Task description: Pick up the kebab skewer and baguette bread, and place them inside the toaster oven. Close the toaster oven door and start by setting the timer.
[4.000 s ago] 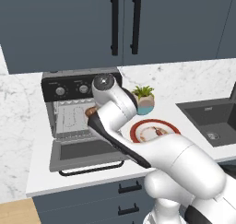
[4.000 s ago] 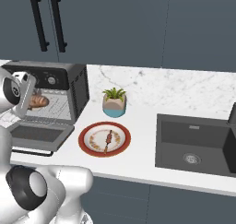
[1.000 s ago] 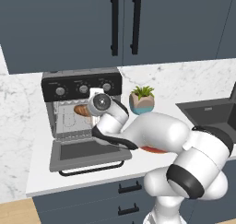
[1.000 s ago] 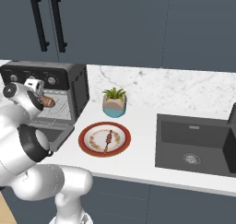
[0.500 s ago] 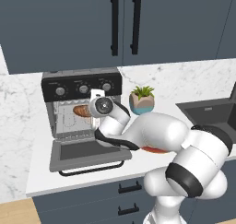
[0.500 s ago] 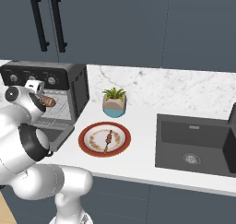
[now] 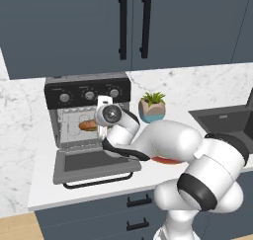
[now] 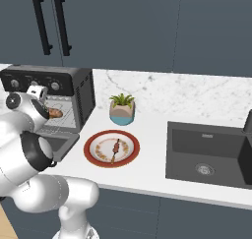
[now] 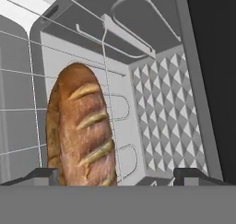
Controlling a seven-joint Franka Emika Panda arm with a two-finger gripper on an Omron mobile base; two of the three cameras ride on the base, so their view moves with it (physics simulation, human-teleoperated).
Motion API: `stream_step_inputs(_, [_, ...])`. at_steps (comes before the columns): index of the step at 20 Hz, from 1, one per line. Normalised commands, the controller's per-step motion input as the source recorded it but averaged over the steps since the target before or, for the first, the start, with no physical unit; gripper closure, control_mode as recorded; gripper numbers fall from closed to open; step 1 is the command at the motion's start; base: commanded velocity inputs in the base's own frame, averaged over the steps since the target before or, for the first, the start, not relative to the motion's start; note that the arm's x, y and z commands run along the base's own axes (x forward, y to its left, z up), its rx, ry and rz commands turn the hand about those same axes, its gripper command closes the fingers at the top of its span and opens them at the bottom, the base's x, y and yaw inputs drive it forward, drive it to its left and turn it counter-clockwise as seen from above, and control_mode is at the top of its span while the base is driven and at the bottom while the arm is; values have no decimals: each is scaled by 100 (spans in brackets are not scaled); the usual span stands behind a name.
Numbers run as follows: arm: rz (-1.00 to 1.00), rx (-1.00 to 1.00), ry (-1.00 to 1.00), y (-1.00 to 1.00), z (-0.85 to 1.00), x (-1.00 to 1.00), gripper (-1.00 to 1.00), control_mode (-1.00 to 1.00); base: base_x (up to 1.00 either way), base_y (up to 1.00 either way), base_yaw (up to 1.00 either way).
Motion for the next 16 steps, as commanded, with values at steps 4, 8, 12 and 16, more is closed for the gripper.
stream_step_inputs(4, [0,0,0,0,27,-80,-100,-100,0,0,0])
stream_step_inputs(8, [-14,2,4,-19,52,-100,-100,-100,0,0,0])
stream_step_inputs(12, [-42,9,26,-83,71,-41,-100,-100,0,0,0])
stream_step_inputs(16, [-61,16,33,-100,62,0,-100,-100,0,0,0])
